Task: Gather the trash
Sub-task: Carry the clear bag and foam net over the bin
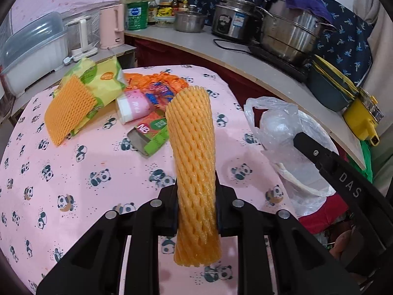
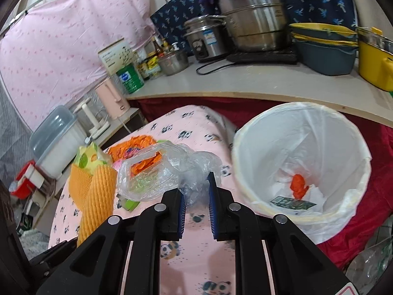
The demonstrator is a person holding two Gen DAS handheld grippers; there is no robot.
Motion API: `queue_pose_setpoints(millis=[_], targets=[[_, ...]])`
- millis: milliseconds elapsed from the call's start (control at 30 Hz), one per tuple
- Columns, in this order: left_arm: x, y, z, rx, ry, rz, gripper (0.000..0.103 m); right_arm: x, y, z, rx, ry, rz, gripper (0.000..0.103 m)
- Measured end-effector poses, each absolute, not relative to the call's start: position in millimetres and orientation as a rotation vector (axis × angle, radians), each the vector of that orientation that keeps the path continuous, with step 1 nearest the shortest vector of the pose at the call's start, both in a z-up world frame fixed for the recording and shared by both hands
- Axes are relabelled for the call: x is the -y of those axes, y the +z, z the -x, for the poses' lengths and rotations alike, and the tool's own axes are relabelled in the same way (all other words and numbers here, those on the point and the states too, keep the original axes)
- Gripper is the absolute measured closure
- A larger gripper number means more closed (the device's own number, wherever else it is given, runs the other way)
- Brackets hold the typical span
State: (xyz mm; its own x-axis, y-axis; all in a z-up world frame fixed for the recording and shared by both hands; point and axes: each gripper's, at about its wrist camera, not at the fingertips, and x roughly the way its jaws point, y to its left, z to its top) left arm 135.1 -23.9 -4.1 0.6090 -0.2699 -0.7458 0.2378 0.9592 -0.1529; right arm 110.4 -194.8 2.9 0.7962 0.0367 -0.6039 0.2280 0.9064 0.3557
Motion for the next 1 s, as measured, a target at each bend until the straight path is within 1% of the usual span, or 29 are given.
queue_pose_setpoints(millis=[233,500,1000], targets=[[74,5,-121,-0.861,-0.407,0.004,0.083,235,11,-86,-0.601,-0.181,-0.461,0.088],[121,11,-116,-0.833,-0.518,-0.033,0.083,285,6,-65,-0.57,-0.271,-0.527,0.088],[187,-15,-142,-0.876,-0.712,-0.115,0.082,335,-19,-65,-0.572,-0.373,-0.592,0.088]])
